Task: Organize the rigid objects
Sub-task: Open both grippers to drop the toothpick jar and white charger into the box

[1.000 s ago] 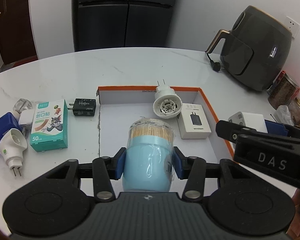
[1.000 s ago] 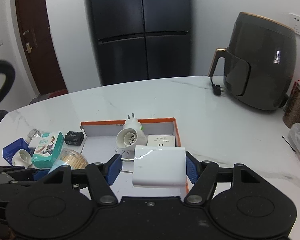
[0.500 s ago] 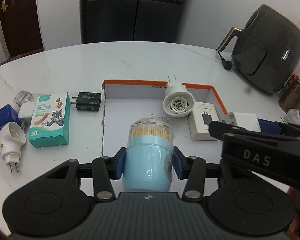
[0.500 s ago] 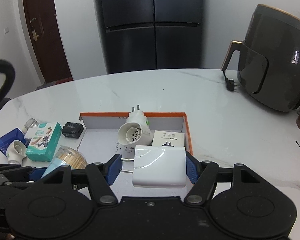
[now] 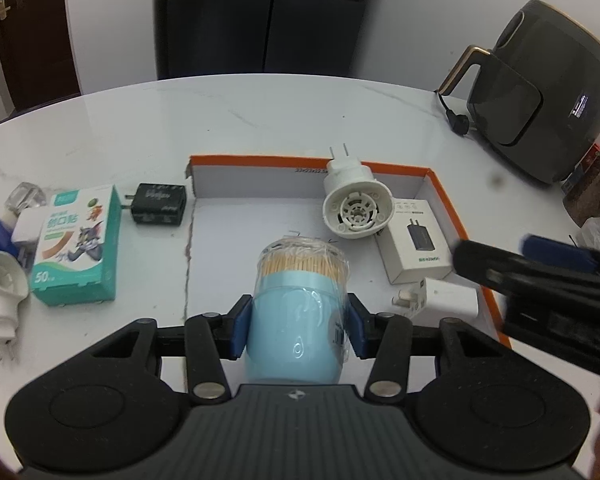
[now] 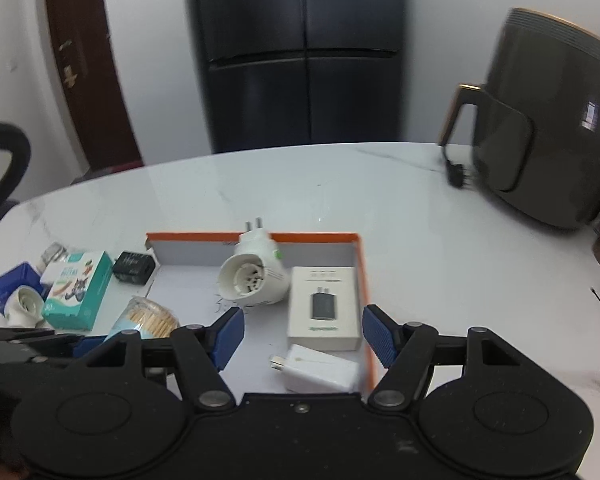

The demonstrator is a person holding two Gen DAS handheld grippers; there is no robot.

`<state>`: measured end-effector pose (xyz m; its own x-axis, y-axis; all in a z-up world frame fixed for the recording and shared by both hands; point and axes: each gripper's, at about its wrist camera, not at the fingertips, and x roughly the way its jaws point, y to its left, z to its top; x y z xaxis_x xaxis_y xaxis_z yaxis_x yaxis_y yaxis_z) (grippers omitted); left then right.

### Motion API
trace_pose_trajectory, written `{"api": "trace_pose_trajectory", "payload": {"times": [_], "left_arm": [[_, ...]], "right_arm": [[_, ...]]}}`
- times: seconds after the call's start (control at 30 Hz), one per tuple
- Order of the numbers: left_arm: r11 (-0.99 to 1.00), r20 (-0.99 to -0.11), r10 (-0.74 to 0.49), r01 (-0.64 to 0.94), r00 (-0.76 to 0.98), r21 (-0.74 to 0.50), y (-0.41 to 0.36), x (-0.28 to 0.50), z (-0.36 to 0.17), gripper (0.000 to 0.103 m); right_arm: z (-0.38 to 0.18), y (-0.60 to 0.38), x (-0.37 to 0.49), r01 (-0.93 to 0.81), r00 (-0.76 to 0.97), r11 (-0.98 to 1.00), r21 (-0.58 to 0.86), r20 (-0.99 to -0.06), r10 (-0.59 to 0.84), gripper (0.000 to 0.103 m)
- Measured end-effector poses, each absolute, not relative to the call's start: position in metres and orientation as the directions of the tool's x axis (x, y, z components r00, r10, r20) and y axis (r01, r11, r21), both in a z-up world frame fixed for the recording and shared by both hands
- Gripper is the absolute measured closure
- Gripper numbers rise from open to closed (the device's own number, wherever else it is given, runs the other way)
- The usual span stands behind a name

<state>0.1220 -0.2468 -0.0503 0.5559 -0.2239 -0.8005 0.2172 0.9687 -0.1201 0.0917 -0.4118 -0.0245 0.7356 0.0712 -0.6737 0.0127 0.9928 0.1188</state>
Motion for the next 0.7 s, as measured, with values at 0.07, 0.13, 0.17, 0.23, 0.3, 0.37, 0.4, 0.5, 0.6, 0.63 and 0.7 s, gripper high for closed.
{"api": "trace_pose_trajectory", "payload": {"times": [0.07, 0.13, 0.17, 0.23, 0.3, 0.37, 0.4, 0.5, 0.6, 0.63, 0.7], "left_arm": [[0.966, -0.803, -0.232, 0.226, 0.549, -0.124, -0.251, 0.126, -0.053, 0.055], [0.962, -0.806, -0.243, 0.241, 0.539, -0.128, -0.257, 0.130, -0.056, 0.055], [0.960, -0.806, -0.248, 0.249, 0.538, -0.129, -0.260, 0.131, -0.058, 0.054], [0.955, -0.803, -0.264, 0.263, 0.535, -0.138, -0.265, 0.134, -0.059, 0.054], [0.953, -0.798, -0.274, 0.266, 0.537, -0.148, -0.268, 0.135, -0.057, 0.046], [0.950, -0.790, -0.285, 0.269, 0.542, -0.157, -0.267, 0.133, -0.053, 0.041], [0.949, -0.788, -0.287, 0.272, 0.545, -0.157, -0.267, 0.132, -0.051, 0.039], [0.951, -0.782, -0.279, 0.272, 0.557, -0.146, -0.260, 0.126, -0.042, 0.029], [0.956, -0.772, -0.268, 0.258, 0.577, -0.140, -0.248, 0.117, -0.031, 0.017], [0.958, -0.770, -0.262, 0.251, 0.582, -0.137, -0.243, 0.114, -0.028, 0.015], [0.963, -0.767, -0.247, 0.237, 0.592, -0.128, -0.231, 0.106, -0.022, 0.011]], "right_arm": [[-0.021, -0.420, 0.083, 0.031, 0.739, 0.990, 0.135, -0.670, 0.068, 0.023], [-0.018, -0.426, 0.075, 0.046, 0.742, 0.989, 0.137, -0.668, 0.058, 0.023], [-0.016, -0.428, 0.072, 0.053, 0.743, 0.989, 0.137, -0.667, 0.053, 0.022], [-0.013, -0.431, 0.066, 0.064, 0.746, 0.988, 0.141, -0.664, 0.046, 0.022], [-0.009, -0.432, 0.061, 0.071, 0.752, 0.988, 0.140, -0.658, 0.039, 0.022], [-0.005, -0.431, 0.056, 0.074, 0.761, 0.988, 0.134, -0.649, 0.031, 0.022], [-0.003, -0.430, 0.054, 0.073, 0.765, 0.989, 0.130, -0.643, 0.028, 0.022], [0.001, -0.426, 0.048, 0.075, 0.772, 0.989, 0.129, -0.636, 0.024, 0.022], [0.004, -0.417, 0.045, 0.068, 0.773, 0.990, 0.126, -0.633, 0.028, 0.022], [0.005, -0.413, 0.044, 0.063, 0.774, 0.990, 0.128, -0.633, 0.032, 0.021], [0.008, -0.402, 0.043, 0.046, 0.775, 0.990, 0.130, -0.630, 0.046, 0.021]]}}
